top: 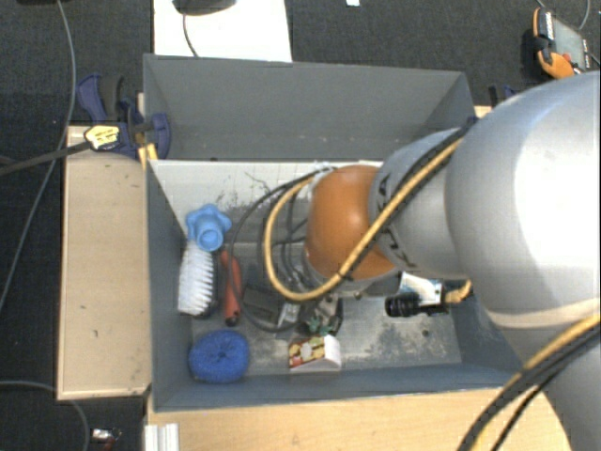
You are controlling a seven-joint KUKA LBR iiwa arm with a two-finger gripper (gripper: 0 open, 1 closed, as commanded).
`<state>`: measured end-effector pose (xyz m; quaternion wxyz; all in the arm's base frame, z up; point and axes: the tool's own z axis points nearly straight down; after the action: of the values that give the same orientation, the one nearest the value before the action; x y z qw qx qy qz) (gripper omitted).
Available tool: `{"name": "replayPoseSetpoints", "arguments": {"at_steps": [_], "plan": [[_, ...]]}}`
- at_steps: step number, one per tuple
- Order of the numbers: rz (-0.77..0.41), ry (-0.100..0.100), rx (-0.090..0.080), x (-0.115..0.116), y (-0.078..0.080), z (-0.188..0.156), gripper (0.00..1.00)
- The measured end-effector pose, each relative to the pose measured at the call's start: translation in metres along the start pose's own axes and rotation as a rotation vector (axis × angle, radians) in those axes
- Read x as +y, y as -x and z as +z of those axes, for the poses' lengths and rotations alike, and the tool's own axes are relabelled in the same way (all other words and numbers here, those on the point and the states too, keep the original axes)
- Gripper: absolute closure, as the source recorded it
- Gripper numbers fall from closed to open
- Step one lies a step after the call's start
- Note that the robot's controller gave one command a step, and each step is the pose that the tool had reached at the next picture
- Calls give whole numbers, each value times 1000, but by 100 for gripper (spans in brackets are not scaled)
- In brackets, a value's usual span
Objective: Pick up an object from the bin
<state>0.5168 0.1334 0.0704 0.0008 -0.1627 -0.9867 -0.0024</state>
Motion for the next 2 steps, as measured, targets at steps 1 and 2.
{"name": "replayPoseSetpoints", "arguments": {"at_steps": [1,2], "plan": [[1,0,0,0,0,0,100],[1,-4,7,-1,-2,-9,100]]}}
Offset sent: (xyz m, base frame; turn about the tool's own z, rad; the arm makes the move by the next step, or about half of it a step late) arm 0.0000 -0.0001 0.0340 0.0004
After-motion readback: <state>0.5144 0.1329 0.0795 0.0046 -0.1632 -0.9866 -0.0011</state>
